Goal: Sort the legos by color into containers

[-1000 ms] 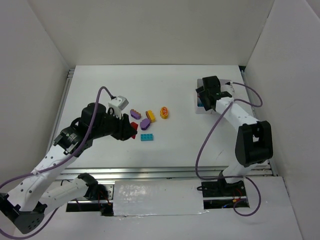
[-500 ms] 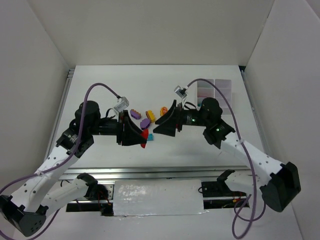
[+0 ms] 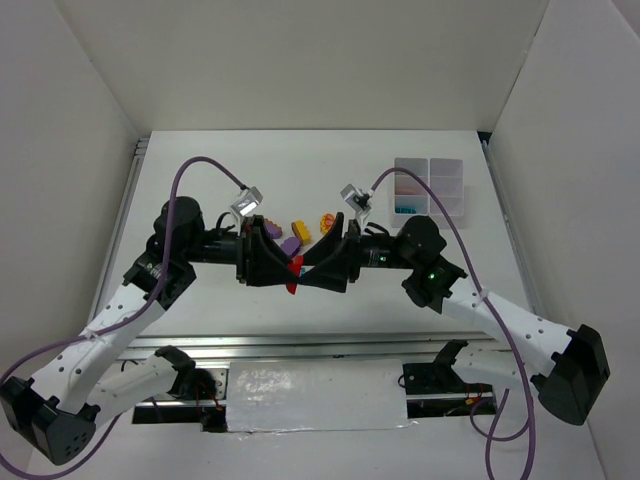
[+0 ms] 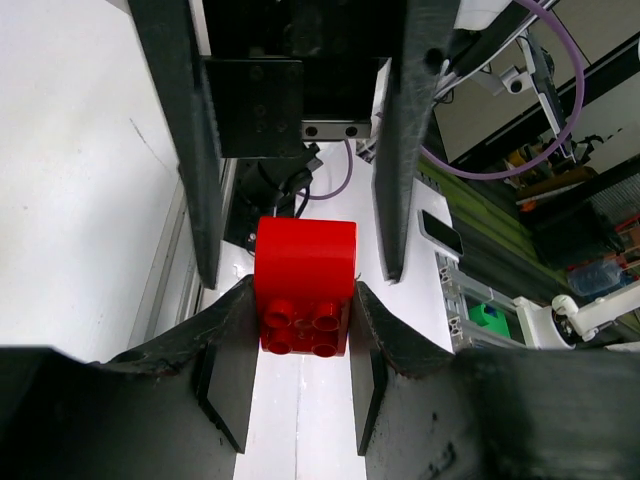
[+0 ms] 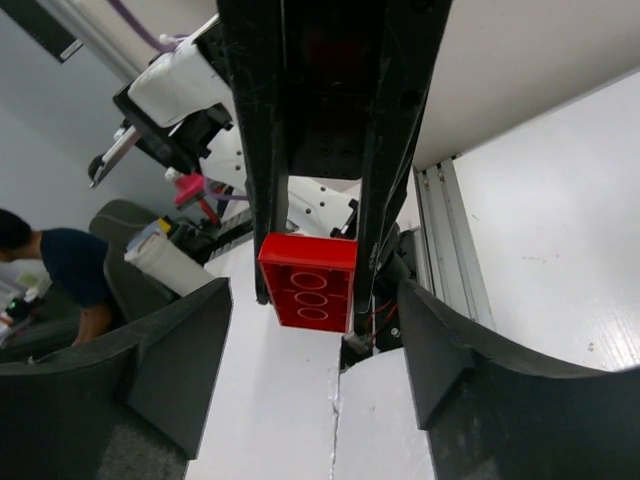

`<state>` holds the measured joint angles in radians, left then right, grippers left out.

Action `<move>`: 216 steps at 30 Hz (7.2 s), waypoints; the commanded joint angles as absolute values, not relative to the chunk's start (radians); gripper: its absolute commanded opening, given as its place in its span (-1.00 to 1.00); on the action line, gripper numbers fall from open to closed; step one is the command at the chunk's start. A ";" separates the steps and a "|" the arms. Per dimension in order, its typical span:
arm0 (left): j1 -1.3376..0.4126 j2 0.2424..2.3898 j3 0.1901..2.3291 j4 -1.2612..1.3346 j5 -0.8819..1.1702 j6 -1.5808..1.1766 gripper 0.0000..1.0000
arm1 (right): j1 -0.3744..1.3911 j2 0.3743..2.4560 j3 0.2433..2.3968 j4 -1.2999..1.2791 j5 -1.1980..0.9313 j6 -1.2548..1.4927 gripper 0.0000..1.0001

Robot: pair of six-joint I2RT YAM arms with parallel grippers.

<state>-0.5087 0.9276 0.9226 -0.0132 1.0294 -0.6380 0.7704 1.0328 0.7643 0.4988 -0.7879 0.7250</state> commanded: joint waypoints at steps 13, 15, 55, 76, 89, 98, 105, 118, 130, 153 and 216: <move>-0.506 0.919 0.899 0.063 1.060 -0.652 -1.00 | 0.805 0.997 0.804 0.531 -0.677 0.681 0.25; -0.505 0.917 0.897 0.067 1.060 -0.655 -1.00 | 0.807 0.989 0.802 0.525 -0.663 0.678 0.26; -0.503 0.916 1.169 -0.685 -0.125 -0.492 0.99 | 0.537 1.071 0.804 0.147 0.086 0.540 -1.00; -0.491 0.959 0.994 -0.661 -0.180 -0.422 0.99 | 0.170 1.680 1.393 -0.427 0.600 1.078 -1.00; -0.491 0.954 0.982 -0.638 -0.091 -0.396 0.99 | 0.153 1.730 1.399 -0.382 0.568 1.095 -0.85; -0.489 0.973 0.985 -0.641 -0.069 -0.390 0.99 | 0.149 1.746 1.367 -0.334 0.546 1.080 0.02; -0.491 0.976 0.982 -0.638 -0.072 -0.396 0.99 | 0.147 1.732 1.338 -0.275 0.506 1.049 0.50; -0.488 1.022 0.994 -0.658 -0.121 -0.420 0.99 | 0.314 1.579 1.264 -0.299 0.354 0.790 0.99; -0.488 1.023 1.019 -0.702 -0.244 -0.506 0.99 | 0.497 1.332 1.081 -0.425 0.146 0.651 0.99; -0.477 0.907 1.020 -0.744 -0.457 -0.581 0.99 | 0.917 1.755 1.347 -0.584 0.259 0.701 0.99; -0.469 0.905 0.993 -0.673 -0.278 -0.477 0.99 | 0.267 1.735 1.414 -0.506 0.353 0.049 -1.00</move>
<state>-0.4744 0.9051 0.9890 -0.7177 -0.2974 -0.4988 0.2989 1.7149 1.3914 -0.5488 0.3508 0.1020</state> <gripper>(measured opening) 0.994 0.723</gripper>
